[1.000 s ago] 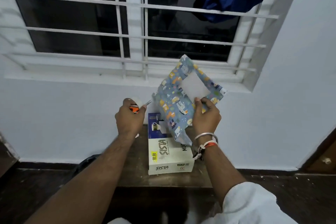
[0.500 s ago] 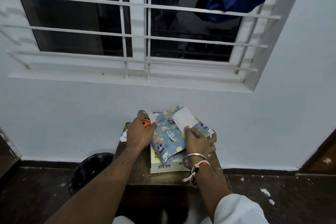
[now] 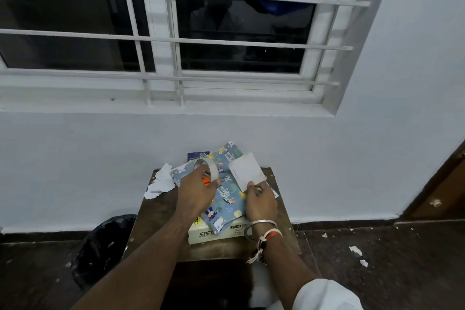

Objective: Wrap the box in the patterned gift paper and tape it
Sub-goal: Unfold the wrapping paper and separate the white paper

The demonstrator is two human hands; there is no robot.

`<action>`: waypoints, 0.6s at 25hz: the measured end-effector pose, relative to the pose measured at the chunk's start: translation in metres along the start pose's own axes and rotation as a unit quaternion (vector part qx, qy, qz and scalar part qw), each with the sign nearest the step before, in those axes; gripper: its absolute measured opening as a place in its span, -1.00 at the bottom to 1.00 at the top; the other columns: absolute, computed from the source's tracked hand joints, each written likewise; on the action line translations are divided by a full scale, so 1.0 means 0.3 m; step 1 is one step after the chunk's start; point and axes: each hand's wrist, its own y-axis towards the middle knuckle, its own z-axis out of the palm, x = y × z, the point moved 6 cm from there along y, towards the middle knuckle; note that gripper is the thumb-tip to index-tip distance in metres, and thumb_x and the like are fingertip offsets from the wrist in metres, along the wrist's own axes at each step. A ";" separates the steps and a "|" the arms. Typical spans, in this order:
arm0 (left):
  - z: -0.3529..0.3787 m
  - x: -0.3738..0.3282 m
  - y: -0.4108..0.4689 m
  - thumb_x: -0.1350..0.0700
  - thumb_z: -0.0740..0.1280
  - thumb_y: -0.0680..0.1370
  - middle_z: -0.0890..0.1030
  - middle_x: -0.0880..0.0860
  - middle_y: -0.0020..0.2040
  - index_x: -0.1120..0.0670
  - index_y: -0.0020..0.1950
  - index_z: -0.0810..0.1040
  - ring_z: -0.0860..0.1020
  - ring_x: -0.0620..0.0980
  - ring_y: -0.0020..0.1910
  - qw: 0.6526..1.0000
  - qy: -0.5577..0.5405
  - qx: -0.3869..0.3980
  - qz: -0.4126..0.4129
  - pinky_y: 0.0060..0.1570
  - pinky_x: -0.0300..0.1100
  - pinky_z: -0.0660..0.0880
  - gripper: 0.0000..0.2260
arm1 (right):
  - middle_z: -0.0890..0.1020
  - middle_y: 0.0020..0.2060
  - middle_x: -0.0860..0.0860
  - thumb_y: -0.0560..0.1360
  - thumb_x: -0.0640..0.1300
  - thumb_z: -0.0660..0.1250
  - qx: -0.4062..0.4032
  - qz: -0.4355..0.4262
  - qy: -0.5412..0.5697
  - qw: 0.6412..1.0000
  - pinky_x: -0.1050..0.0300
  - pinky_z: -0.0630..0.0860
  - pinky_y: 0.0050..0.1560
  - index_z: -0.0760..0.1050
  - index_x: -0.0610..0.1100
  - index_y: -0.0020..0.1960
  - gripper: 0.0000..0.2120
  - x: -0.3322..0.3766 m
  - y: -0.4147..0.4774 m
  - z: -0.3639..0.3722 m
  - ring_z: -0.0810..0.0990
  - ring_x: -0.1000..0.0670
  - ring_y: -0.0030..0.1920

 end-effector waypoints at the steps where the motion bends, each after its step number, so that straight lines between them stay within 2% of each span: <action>1: 0.003 0.013 0.004 -0.02 0.45 0.57 0.65 0.05 0.09 0.06 0.19 0.55 0.52 0.01 -0.04 1.000 0.013 0.005 -0.007 -0.09 -0.17 0.36 -0.73 | 0.72 -0.01 -0.07 0.66 -0.06 0.23 -0.004 0.015 0.024 1.000 0.07 0.45 -0.06 0.57 -0.10 0.06 -0.83 -0.005 0.006 0.003 0.67 -0.15 0.02; 3: 0.011 0.035 0.010 -0.02 0.44 0.57 0.65 0.08 0.15 0.06 0.26 0.54 0.55 0.07 0.02 0.999 0.033 0.019 -0.020 -0.07 -0.17 0.35 -0.69 | 0.72 -0.05 -0.11 0.67 -0.10 0.20 -0.023 0.038 0.146 0.988 0.02 0.54 -0.08 0.50 -0.06 0.04 -0.89 -0.012 0.024 0.002 0.73 -0.08 -0.13; 4: 0.015 0.043 0.011 -0.02 0.44 0.57 0.65 0.08 0.17 0.06 0.27 0.54 0.56 0.07 0.01 0.999 0.039 0.023 -0.024 -0.07 -0.17 0.36 -0.67 | 0.71 -0.07 -0.13 0.68 -0.11 0.20 -0.034 0.050 0.185 0.981 0.06 0.52 -0.12 0.46 -0.06 0.00 -0.89 -0.016 0.034 -0.002 0.74 -0.06 -0.18; 5: 0.017 0.048 0.010 -0.03 0.45 0.57 0.65 0.09 0.16 0.06 0.26 0.54 0.54 0.05 -0.02 0.998 0.041 0.025 -0.026 -0.08 -0.17 0.37 -0.67 | 0.69 -0.10 -0.10 0.67 -0.09 0.21 -0.047 0.056 0.195 0.978 0.09 0.48 -0.13 0.43 -0.04 -0.06 -0.86 -0.022 0.046 -0.011 0.71 -0.08 -0.19; 8: 0.017 0.058 0.015 -0.05 0.45 0.56 0.65 0.08 0.16 0.06 0.25 0.54 0.56 0.07 0.02 0.999 0.031 0.023 -0.026 -0.06 -0.17 0.37 -0.68 | 0.63 -0.18 -0.03 0.59 0.11 0.24 -0.111 0.036 0.101 0.988 0.02 0.48 -0.01 0.44 -0.07 -0.20 -0.70 -0.022 0.074 -0.095 0.58 -0.18 -0.10; 10: 0.008 0.057 0.021 -0.06 0.45 0.56 0.65 0.06 0.14 0.06 0.21 0.55 0.59 0.09 0.08 0.999 0.018 0.018 -0.023 -0.05 -0.16 0.39 -0.70 | 0.59 -0.16 -0.06 0.62 0.08 0.22 -0.094 0.043 0.071 0.992 0.00 0.43 0.00 0.44 -0.13 -0.12 -0.71 -0.029 0.092 -0.132 0.53 -0.24 -0.04; 13: -0.010 0.038 0.032 -0.04 0.45 0.56 0.62 0.02 0.00 0.05 0.08 0.51 0.58 0.09 0.00 1.000 0.006 0.005 -0.011 -0.11 -0.16 0.36 -0.77 | 0.53 -0.12 -0.05 0.71 -0.04 0.12 -0.036 0.049 0.053 0.997 0.05 0.31 0.00 0.39 -0.13 0.10 -0.83 -0.035 0.097 -0.158 0.47 -0.19 -0.01; 15: -0.019 0.012 0.043 -0.02 0.46 0.57 0.60 0.02 -0.04 0.07 0.06 0.48 0.56 0.09 -0.04 1.000 -0.006 -0.006 0.000 -0.13 -0.14 0.37 -0.77 | 0.54 -0.11 -0.03 0.72 -0.04 0.11 -0.042 0.045 0.053 0.997 0.06 0.32 0.04 0.41 -0.14 0.20 -0.80 -0.043 0.097 -0.185 0.48 -0.18 0.02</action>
